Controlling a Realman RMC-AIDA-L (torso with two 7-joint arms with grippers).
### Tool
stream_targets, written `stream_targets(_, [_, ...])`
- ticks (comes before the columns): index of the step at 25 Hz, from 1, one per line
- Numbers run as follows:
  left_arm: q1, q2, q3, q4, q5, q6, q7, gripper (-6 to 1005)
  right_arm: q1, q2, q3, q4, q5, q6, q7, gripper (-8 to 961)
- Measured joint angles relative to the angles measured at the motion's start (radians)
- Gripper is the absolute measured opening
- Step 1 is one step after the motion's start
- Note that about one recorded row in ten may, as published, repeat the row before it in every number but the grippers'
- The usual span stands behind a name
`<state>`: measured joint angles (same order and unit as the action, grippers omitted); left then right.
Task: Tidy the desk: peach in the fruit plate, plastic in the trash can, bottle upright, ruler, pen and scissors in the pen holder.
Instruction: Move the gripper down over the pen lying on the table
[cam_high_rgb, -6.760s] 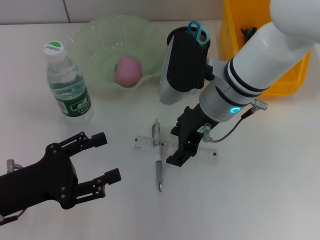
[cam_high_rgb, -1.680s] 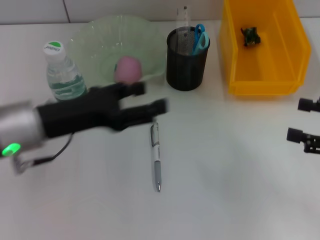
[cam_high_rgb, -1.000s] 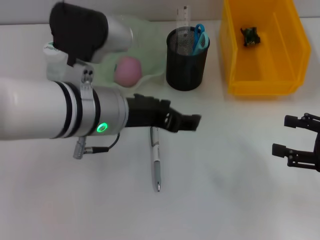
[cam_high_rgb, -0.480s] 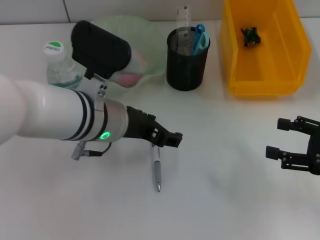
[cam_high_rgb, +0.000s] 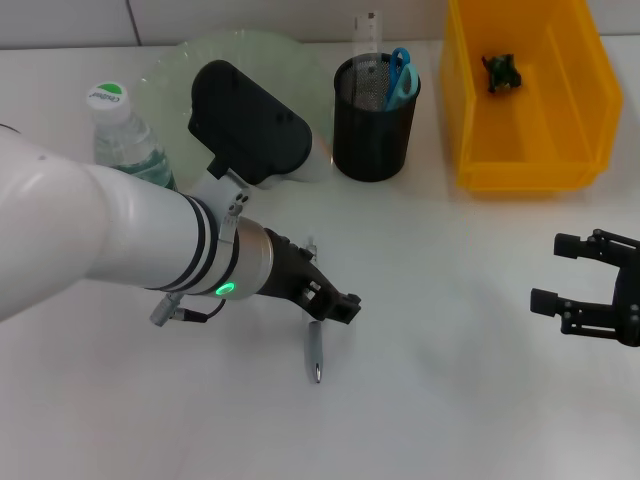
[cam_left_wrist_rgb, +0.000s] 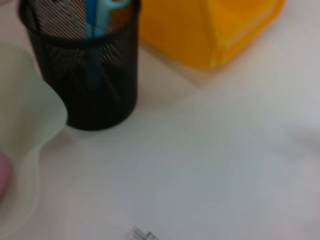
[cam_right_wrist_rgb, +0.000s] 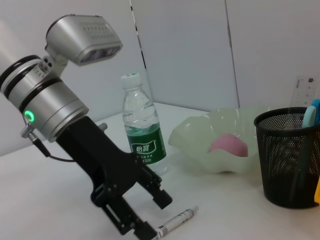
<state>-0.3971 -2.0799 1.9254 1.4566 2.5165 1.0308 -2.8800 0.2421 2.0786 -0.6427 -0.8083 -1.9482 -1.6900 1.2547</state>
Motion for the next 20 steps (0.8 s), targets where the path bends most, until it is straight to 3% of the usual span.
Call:
stream_targets(3, [-0.027, -0.001, 0.046, -0.004, 0.057, 0.039, 0.000, 715, 0.000, 0.000, 0.000, 0.003, 0.000, 0.001, 0.000, 839])
stream_targets(20, [-0.060, -0.002, 0.006, -0.075, 0.029, 0.089, 0.001, 652, 0.004, 0.000, 0.000, 0.006, 0.000, 0.004, 0.000, 838])
